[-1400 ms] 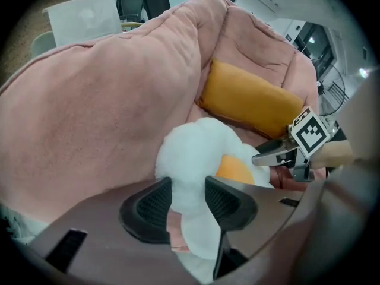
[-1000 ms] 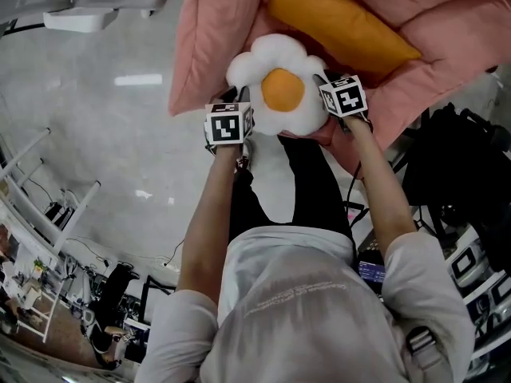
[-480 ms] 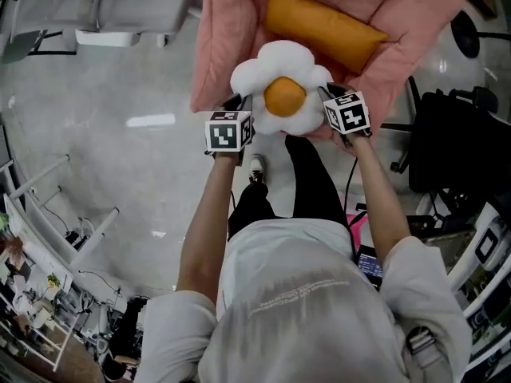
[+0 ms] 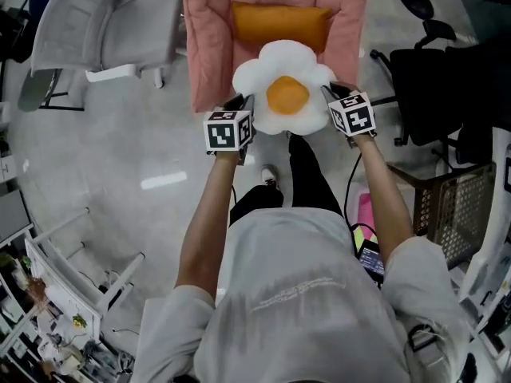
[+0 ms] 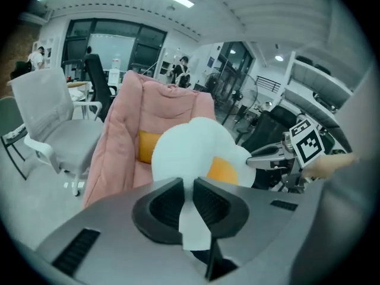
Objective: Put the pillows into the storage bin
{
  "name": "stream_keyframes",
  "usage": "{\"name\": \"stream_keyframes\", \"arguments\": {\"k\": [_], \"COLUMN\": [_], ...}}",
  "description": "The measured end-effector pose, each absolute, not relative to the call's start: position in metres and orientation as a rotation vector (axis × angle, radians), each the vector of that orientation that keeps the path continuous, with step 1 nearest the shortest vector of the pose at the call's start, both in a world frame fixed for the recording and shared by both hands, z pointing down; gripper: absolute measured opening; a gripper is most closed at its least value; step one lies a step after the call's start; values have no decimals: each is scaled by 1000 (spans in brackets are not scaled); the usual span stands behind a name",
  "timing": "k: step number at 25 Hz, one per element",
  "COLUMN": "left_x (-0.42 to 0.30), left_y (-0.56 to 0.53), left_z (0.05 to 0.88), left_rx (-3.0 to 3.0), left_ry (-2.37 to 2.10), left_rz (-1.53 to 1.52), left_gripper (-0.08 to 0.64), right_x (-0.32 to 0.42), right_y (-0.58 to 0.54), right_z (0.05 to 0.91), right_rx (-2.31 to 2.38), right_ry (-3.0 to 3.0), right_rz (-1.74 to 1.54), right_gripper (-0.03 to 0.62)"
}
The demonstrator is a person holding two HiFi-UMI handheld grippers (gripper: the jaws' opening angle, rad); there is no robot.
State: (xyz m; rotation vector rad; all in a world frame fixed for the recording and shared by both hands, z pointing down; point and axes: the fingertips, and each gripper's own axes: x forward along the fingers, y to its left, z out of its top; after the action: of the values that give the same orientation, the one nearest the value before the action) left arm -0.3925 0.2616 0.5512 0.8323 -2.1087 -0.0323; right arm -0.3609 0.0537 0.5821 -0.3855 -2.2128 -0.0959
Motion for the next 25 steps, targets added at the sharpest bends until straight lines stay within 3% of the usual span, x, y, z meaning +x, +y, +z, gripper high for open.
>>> {"name": "stream_keyframes", "arguments": {"k": [5,13,25], "left_x": [-358,-223,122], "left_y": [211,89,-88], "left_z": [519,519,602], "left_rx": [1005,1361,1715], "left_ry": [-2074,-1820,-1295], "left_rz": [36,234,513], "left_gripper": [57,57,57], "right_x": [-290,-82,318], "right_y": [14,-62,-135], "right_z": [545,552,628], "right_rx": [-224,163,752], "right_ry": [-2282,-2252,-2056], "right_rz": [-36,206,620], "right_gripper": [60,58,54]}}
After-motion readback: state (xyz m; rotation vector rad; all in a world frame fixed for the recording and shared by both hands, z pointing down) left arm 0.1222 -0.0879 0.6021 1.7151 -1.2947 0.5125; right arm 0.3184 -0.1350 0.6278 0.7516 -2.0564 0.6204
